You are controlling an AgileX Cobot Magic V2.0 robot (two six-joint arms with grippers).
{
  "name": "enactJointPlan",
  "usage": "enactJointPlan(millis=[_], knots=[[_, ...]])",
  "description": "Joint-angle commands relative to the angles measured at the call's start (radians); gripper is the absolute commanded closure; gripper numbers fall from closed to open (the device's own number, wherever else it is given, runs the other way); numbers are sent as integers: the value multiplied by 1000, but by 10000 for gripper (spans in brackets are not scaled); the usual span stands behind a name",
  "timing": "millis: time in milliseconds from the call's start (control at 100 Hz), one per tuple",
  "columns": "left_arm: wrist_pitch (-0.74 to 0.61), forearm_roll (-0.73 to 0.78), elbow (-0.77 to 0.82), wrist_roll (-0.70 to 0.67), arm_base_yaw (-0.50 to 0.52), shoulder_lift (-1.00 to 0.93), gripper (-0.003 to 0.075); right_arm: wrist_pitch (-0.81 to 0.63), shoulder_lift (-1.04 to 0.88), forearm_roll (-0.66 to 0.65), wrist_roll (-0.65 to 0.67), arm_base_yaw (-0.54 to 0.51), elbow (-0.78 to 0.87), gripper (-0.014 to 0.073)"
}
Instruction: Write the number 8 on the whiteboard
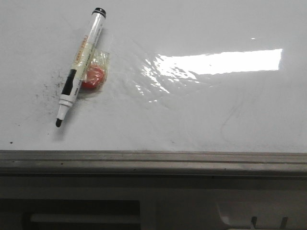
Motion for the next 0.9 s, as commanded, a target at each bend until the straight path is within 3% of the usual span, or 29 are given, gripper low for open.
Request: enactJointPlan(millis=[0,110,220,320,380,440,530,600,700,890], knots=[[-35,82,-66,28,2,-20,741,86,-19,-60,-32,-5,-99,657],[-4,264,-166,31,2,35,741,340,12,-240,-73,-5,-233,639],[125,493,-303,31,2,156,740,611,81,-450,-73,-5,-378,632],[235,603,-415,31,2,294,720,742,148,-540,-73,-5,-467,631],[282,608,-472,31,2,382,656,759,178,-551,-73,-5,-501,610],[312,604,-512,31,2,463,536,769,200,-549,-73,-5,-523,558],[355,586,-550,31,2,561,346,776,220,-549,-73,-5,-539,393],[392,559,-565,33,2,628,261,781,232,-547,-73,-5,-539,235],[403,508,-567,36,-34,696,261,787,238,-547,-73,-5,-539,89],[341,378,-569,141,-175,785,262,770,238,-547,-73,-5,-539,83]])
